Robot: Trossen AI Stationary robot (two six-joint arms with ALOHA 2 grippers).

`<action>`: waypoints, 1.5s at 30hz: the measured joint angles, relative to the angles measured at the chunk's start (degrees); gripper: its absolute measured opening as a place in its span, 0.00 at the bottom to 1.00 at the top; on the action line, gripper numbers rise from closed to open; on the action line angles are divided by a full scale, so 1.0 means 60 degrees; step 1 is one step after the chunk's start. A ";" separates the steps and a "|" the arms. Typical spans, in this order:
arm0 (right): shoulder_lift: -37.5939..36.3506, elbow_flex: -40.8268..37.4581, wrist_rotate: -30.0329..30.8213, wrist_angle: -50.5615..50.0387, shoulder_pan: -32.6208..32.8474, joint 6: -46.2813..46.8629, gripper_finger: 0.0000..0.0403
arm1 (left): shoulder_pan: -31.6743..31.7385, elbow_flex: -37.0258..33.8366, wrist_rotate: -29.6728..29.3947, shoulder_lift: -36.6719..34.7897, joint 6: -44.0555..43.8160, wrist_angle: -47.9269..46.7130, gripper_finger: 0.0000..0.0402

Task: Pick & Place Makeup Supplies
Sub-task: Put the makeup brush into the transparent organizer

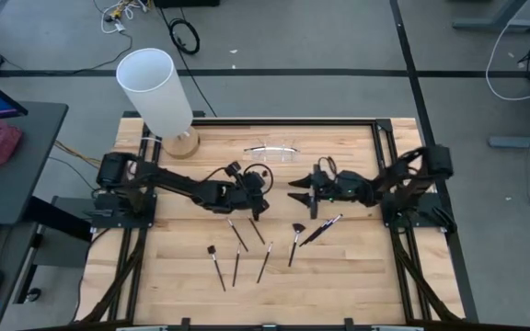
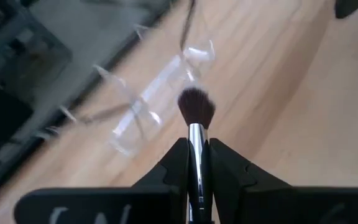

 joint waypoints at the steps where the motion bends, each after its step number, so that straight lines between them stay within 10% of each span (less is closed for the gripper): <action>1: -0.0204 -0.0099 -0.0023 -0.0061 0.0012 -0.0009 0.49 | -0.0073 0.0015 -0.0025 -0.0248 0.0146 0.0068 0.12; 11: -0.0904 -0.0457 -0.0219 0.0682 0.0100 -0.0420 0.48 | -0.0986 0.0008 -0.0884 -0.2490 0.2571 0.1698 0.12; 24: -0.0724 0.1004 -0.0288 0.0379 0.0096 -0.1402 0.48 | -0.0627 0.0012 0.1520 -0.0942 0.3613 0.4355 0.12; 45: -0.0724 0.1006 -0.1167 0.1171 0.0064 -0.1758 0.37 | -0.0625 0.0014 0.1628 -0.0965 0.3386 0.3989 0.12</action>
